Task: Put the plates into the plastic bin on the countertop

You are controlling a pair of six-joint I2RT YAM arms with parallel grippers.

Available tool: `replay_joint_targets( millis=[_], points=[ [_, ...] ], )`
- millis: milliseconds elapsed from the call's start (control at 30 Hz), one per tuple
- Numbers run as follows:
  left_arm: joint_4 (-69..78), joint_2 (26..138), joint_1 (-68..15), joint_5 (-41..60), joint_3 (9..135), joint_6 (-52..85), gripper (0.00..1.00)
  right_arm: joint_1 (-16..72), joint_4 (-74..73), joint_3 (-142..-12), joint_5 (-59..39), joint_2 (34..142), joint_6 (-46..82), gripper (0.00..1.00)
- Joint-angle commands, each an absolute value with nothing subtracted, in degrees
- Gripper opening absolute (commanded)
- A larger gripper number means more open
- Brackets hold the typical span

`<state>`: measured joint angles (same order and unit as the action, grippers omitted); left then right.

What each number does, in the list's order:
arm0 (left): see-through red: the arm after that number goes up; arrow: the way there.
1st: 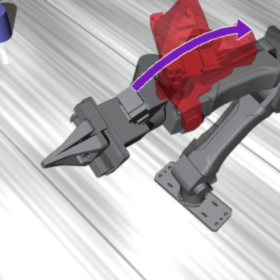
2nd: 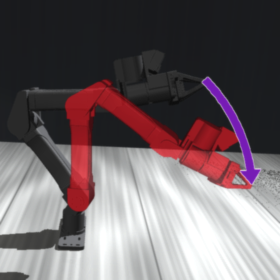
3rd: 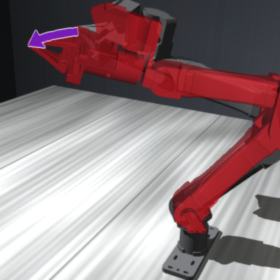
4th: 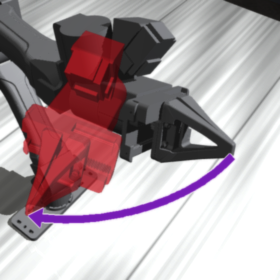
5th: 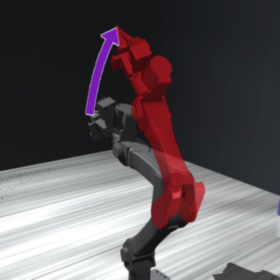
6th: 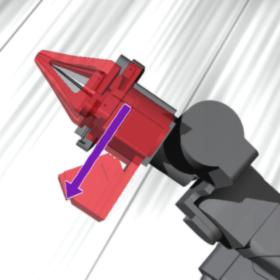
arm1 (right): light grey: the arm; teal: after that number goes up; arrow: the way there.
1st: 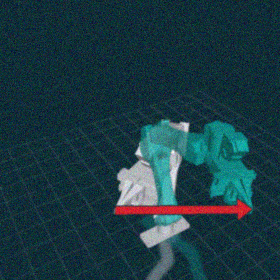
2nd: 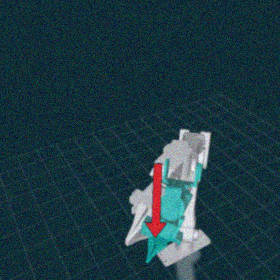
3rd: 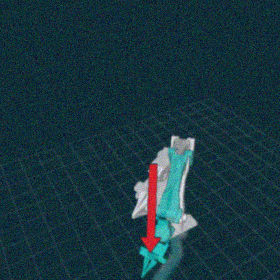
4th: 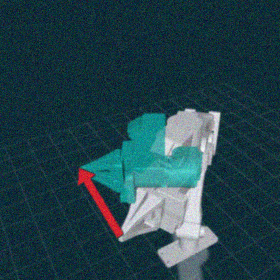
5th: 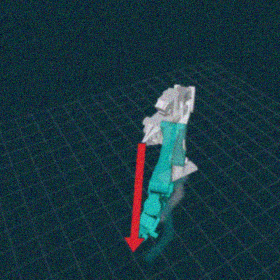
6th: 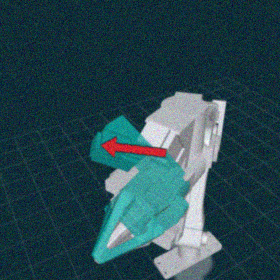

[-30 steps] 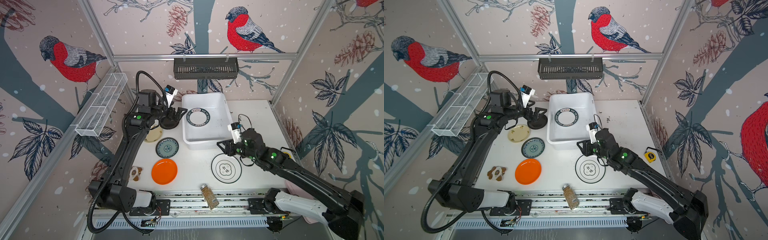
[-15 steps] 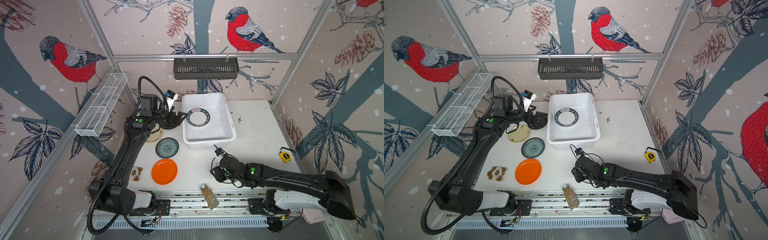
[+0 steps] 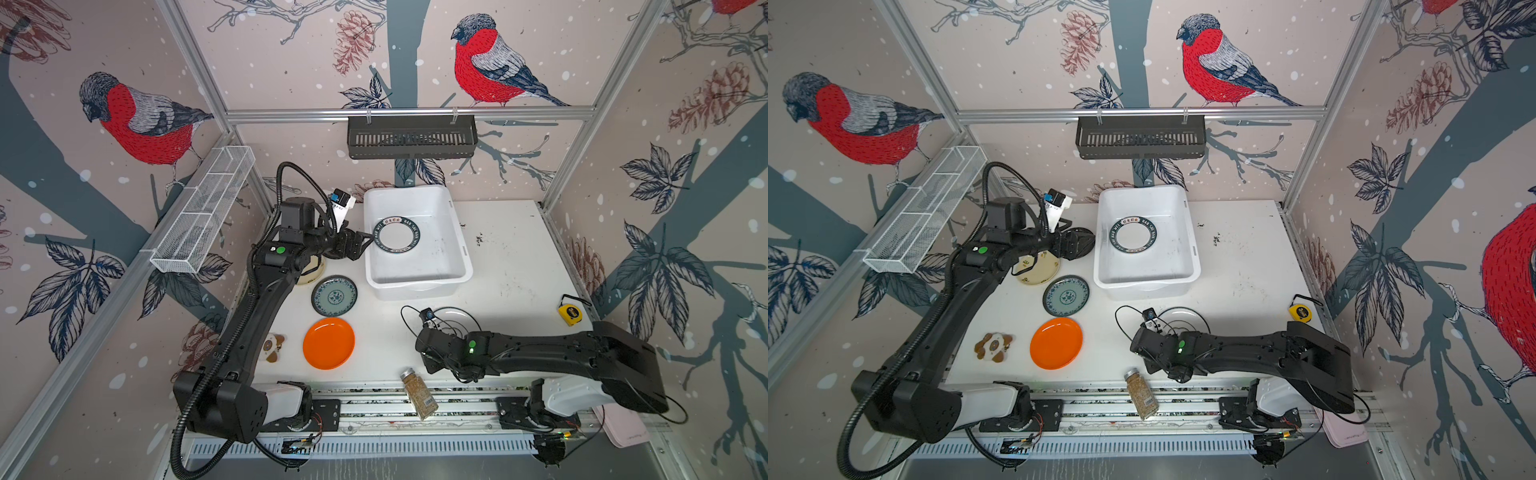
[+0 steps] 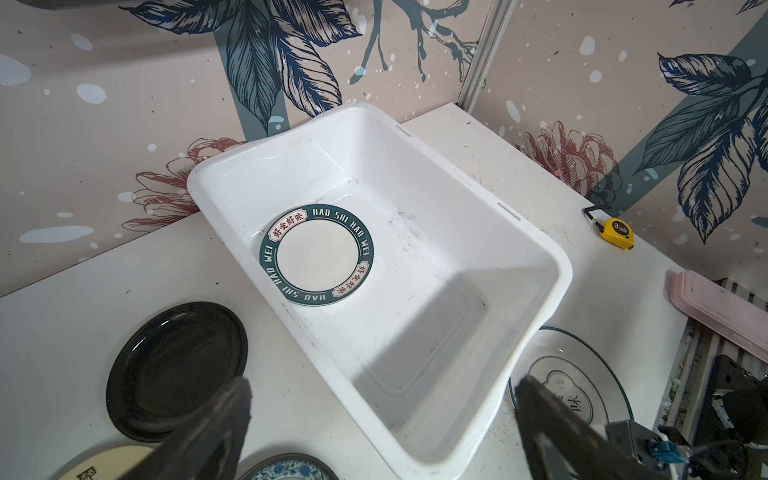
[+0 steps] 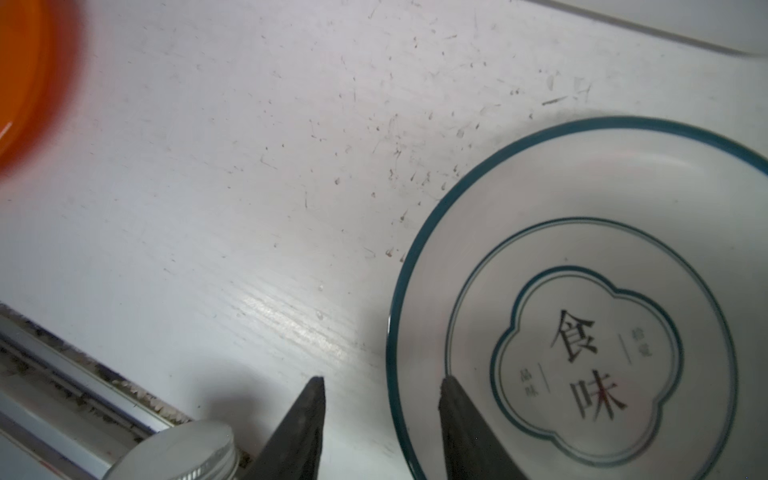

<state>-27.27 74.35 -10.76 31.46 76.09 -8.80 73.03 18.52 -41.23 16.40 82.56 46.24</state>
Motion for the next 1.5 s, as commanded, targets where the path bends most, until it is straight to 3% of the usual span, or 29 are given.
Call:
replay_joint_targets(
  millis=[0,533,1000,1233,1467],
  points=[
    [-24.8,73.8,-10.8,32.3,75.9,-8.5,0.98,73.4,21.0,-42.4,20.6,84.4,47.8,0.47],
    [-24.1,73.7,-10.8,32.8,73.9,-8.5,0.98,69.2,26.0,-39.1,25.9,84.1,53.8,0.46],
    [-23.6,73.7,-10.9,33.2,72.9,-8.6,0.98,49.7,20.8,-31.9,20.1,70.3,50.1,0.47],
    [-23.5,73.1,-10.9,33.5,72.2,-9.1,0.98,45.0,20.2,-31.8,14.4,65.8,49.4,0.48],
    [-22.8,72.4,-10.9,34.6,73.1,-9.7,0.98,32.6,22.4,-28.9,8.8,50.6,52.8,0.53]
  ],
)
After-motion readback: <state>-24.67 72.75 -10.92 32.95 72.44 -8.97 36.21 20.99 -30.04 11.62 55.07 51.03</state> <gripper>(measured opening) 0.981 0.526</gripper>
